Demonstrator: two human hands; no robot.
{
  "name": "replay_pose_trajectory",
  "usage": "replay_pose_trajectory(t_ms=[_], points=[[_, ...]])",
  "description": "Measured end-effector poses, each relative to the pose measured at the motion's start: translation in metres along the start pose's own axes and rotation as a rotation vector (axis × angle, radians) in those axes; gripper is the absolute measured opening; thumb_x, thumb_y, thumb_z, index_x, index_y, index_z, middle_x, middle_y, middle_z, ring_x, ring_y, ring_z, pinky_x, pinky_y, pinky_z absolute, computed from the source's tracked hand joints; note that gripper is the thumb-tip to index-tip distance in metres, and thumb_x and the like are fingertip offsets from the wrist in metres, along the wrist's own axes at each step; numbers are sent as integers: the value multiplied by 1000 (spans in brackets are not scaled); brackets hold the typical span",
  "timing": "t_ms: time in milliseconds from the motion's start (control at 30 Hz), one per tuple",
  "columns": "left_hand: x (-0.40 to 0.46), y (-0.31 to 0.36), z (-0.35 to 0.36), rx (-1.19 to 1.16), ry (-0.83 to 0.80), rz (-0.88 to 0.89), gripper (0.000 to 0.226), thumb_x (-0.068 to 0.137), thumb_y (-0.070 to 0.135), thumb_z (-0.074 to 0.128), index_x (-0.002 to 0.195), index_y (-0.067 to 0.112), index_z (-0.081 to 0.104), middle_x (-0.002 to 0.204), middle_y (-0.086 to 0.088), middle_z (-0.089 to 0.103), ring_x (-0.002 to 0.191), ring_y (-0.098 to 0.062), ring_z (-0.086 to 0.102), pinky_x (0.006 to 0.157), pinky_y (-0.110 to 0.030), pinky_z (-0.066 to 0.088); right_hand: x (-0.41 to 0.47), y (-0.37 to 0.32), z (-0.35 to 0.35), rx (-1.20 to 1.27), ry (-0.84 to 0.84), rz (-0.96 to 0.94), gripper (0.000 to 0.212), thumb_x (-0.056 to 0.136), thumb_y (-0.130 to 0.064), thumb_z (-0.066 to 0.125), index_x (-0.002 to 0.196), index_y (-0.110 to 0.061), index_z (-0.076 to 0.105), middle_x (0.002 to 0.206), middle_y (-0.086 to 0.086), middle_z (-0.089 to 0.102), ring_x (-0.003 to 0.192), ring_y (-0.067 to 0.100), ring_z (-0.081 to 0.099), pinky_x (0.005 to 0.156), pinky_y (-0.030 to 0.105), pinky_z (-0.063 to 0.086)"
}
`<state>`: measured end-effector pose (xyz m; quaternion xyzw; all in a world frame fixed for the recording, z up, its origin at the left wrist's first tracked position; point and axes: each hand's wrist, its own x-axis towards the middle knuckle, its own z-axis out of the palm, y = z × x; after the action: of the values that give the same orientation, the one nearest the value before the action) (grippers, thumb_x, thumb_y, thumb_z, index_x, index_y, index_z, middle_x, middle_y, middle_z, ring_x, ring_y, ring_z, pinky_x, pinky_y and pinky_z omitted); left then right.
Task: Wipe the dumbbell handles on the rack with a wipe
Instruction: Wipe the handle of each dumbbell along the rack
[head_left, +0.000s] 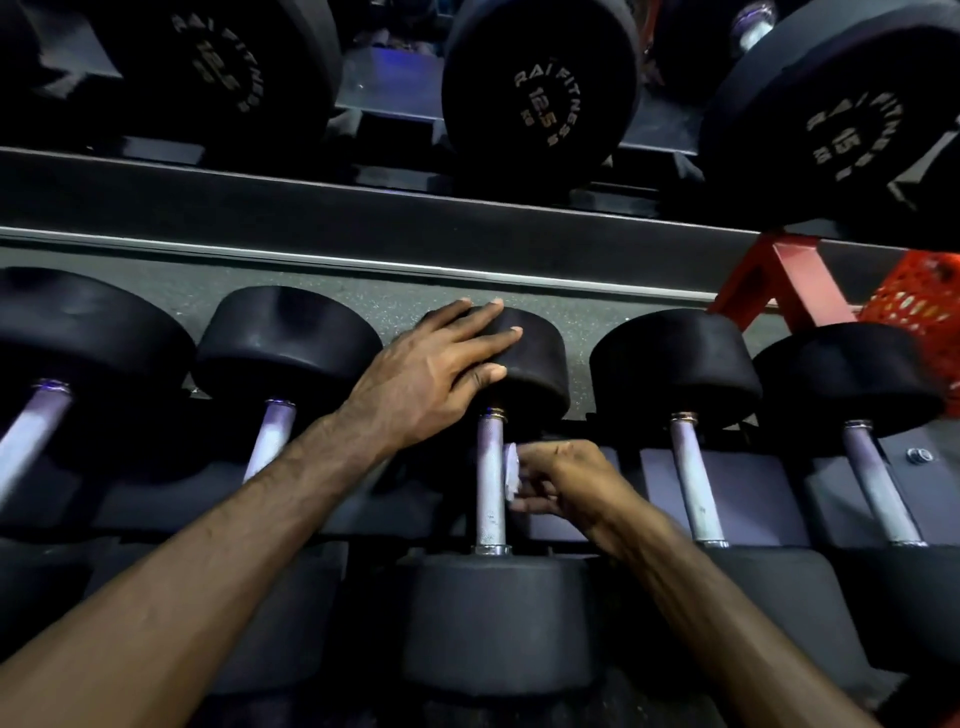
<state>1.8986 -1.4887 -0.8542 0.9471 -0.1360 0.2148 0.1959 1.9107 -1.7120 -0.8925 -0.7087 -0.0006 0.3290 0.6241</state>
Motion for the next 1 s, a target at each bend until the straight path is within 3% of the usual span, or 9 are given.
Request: replay_pose_trajectory(t_ms=[100,233,300,433,600,800,867,1000], points=[[-1,1,3,4,3,1,56,107,57,37,158,38,50,172,11,34,160,-22,28,115,-59,46,-10,7,-7,-72,-76,95,23,96,8,55,102,4,77,72,12,71,58,14,64,76,38,64],[-2,0,2,22,38,21,54,107,56,40,157,38,52,171,11,37,159,-21,31,112,-60,49,6,7,4,25,33,-35,15,95,8,61,87,-1,70,60,7,60,48,8,54,62,29,62],[-1,-2,1,25,37,21,54,107,57,40,157,39,52,171,12,37,158,-20,32,111,-61,49,13,11,4,58,36,-35,16,95,7,61,87,-2,70,69,12,63,53,12,58,64,31,63],[0,-4,1,29,23,25,55,106,60,40,156,41,52,170,13,37,158,-20,33,112,-61,47,3,17,-12,19,-140,131,15,92,6,68,84,-4,77,77,17,72,62,18,66,68,38,66],[1,-6,1,44,26,28,54,106,62,41,155,43,53,169,15,38,156,-19,35,111,-60,47,20,11,1,289,-14,-4,13,97,2,63,102,-5,72,89,15,72,73,18,65,63,29,62],[0,-6,2,43,48,26,52,107,61,42,155,44,52,169,18,37,157,-16,34,111,-58,48,1,13,-15,79,-244,188,10,84,-2,78,90,-7,73,87,18,70,76,25,66,69,37,65],[-1,-4,4,46,61,17,51,107,59,44,155,44,52,169,19,37,156,-15,34,110,-57,49,7,12,-11,133,-181,137,17,76,0,82,88,-7,72,87,20,67,72,26,62,66,34,64],[-2,-3,3,43,70,7,51,108,57,44,156,44,51,170,20,35,158,-14,32,113,-58,45,23,4,1,246,-25,-53,15,87,-1,78,95,-5,66,79,14,71,63,19,64,62,30,60]])
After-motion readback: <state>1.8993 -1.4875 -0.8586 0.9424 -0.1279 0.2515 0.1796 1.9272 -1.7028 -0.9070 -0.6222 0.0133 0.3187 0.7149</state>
